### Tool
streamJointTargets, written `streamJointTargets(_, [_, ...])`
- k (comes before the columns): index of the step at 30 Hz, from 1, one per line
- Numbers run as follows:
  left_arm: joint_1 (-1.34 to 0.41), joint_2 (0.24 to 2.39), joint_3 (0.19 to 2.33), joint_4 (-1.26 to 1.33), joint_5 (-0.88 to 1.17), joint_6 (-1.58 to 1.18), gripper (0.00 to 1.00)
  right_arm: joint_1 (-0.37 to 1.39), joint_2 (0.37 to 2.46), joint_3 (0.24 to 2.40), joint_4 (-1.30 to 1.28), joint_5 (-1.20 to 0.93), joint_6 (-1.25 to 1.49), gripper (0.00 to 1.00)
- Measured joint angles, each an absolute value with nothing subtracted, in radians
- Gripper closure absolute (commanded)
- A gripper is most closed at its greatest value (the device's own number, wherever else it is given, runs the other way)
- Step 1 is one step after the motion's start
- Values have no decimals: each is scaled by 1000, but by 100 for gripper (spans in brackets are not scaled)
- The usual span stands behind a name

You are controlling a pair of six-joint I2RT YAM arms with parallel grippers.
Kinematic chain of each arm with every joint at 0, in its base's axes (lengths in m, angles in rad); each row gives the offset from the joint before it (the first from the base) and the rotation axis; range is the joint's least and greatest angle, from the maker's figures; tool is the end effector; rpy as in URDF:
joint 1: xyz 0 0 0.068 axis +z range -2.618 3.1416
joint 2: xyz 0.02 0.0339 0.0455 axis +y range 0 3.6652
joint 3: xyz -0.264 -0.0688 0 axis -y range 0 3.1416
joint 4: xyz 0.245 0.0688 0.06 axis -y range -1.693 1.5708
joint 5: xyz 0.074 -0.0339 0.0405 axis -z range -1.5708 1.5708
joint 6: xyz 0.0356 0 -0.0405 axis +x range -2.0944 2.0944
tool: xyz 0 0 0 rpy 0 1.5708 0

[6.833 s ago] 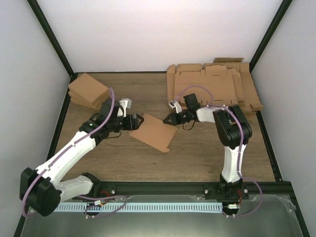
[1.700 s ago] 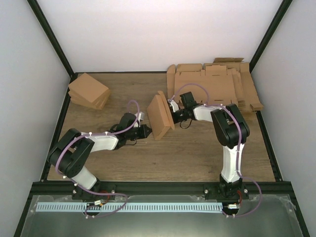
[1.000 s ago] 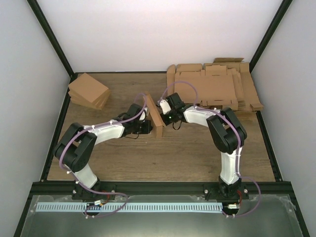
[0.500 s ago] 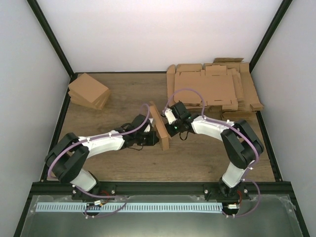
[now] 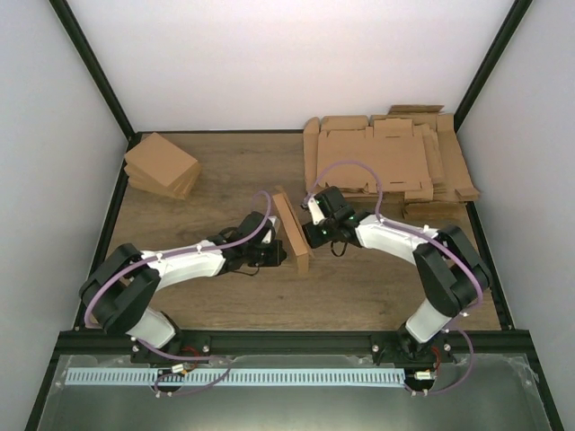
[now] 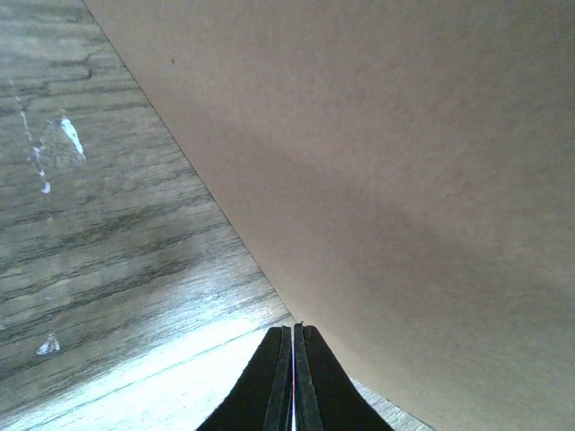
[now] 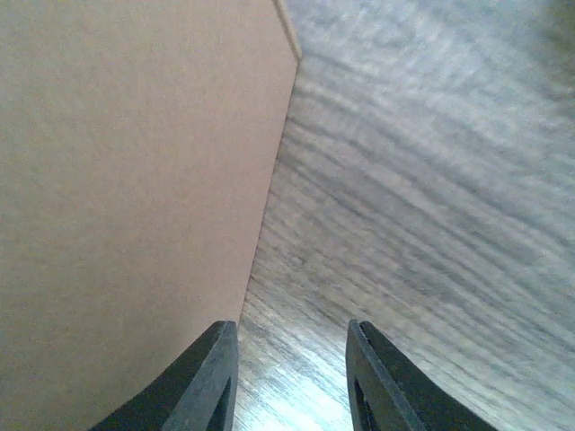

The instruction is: Fold the paper box

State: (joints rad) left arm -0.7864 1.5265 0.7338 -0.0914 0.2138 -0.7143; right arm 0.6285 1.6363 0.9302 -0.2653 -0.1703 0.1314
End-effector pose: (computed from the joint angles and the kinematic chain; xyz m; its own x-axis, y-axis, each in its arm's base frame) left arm 0.2009 -0.2120 0.1607 -0.9281 0.0237 -0.3715 0.2365 0.8082 -0.5393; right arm 0.2587 0.1955 0.1735 -0.7482 -0.3842 -0.5409 -0.5636 0.7982 0.2126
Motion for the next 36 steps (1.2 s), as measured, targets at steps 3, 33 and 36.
streamJointTargets(3, [-786, 1513, 734, -94, 196, -713, 95, 616, 1600, 931, -268, -155, 140, 62])
streamJointTargets(33, [-786, 1468, 734, -152, 129, -675, 95, 773, 1397, 1162, -509, -135, 231, 23])
streamJointTargets(36, [-781, 1452, 734, -169, 115, -670, 95, 797, 1444, 1162, -548, -100, 254, 24])
